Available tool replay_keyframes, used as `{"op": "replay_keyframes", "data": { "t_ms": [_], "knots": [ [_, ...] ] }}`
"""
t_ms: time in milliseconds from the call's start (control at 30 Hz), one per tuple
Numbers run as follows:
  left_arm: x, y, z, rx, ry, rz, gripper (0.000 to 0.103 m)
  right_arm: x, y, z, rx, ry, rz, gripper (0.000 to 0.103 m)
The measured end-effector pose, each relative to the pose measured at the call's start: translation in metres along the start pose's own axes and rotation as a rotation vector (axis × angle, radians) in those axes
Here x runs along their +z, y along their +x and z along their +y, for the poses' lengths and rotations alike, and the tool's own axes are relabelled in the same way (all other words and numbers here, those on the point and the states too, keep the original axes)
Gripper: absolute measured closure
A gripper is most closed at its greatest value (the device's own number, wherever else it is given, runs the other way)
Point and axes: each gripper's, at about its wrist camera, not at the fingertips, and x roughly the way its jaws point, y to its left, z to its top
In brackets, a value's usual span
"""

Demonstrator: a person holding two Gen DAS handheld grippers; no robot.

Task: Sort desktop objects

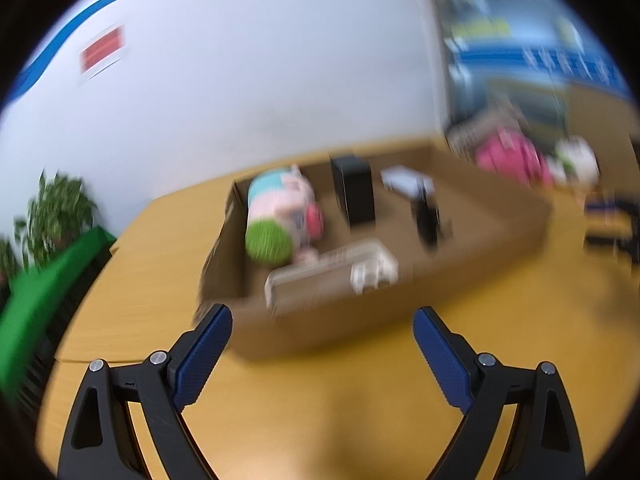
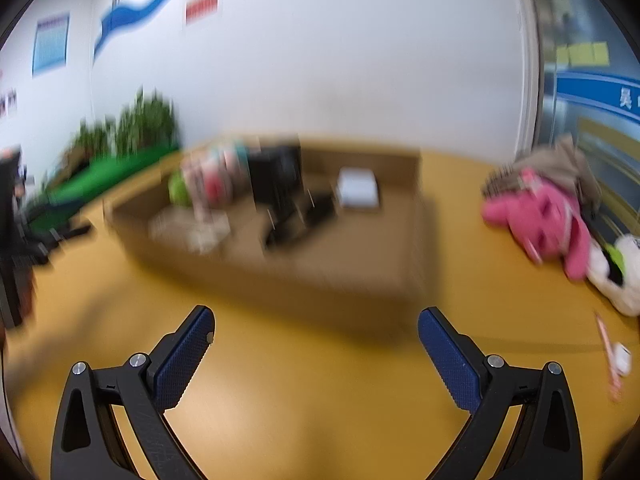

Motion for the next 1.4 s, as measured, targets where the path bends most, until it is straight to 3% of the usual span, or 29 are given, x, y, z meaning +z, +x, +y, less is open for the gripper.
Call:
{"op": "replay_keyframes", "data": {
  "t_ms": [100, 267, 333, 467, 500, 733, 900, 1033, 1167, 1400],
  "knots": [
    [-0.03, -0.001, 0.01, 0.01, 0.052, 0.088, 0.011, -0.036, -0.007, -0.028, -0.054, -0.031, 0.097, 0.0],
    [-0.066, 0.022, 0.039, -0.049, 0.017, 0.242, 0.011, -0.079, 0.005, -0.064, -0.015, -0.029, 0.257, 0.0],
    [-0.077, 0.04, 0.05, -0.051, 0.009, 0.316, 0.008, -0.081, 0.007, -0.074, 0.04, 0.0, 0.25, 0.0],
    [-0.078, 0.054, 0.077, -0.128, -0.093, 0.361, 0.007, -0.076, 0.015, -0.083, 0.047, -0.023, 0.255, 0.0],
    [-0.078, 0.058, 0.081, -0.145, -0.104, 0.37, 0.0, -0.075, 0.018, -0.085, 0.052, -0.028, 0.255, 0.0],
    [-0.079, 0.068, 0.091, -0.248, -0.053, 0.335, 0.0, -0.057, 0.04, -0.105, 0.059, -0.041, 0.259, 0.0],
    [-0.069, 0.079, 0.099, -0.259, -0.043, 0.325, 0.0, -0.05, 0.05, -0.117, 0.142, -0.13, 0.255, 0.0],
    [-0.066, 0.092, 0.11, -0.276, -0.034, 0.313, 0.0, -0.047, 0.055, -0.129, 0.153, -0.14, 0.255, 0.0],
    [-0.066, 0.099, 0.123, -0.224, -0.088, 0.31, 0.0, -0.047, 0.056, -0.127, 0.143, -0.138, 0.254, 0.0],
    [-0.066, 0.1, 0.121, -0.22, -0.089, 0.308, 0.0, -0.049, 0.053, -0.125, 0.141, -0.136, 0.254, 0.0]
  ]
}}
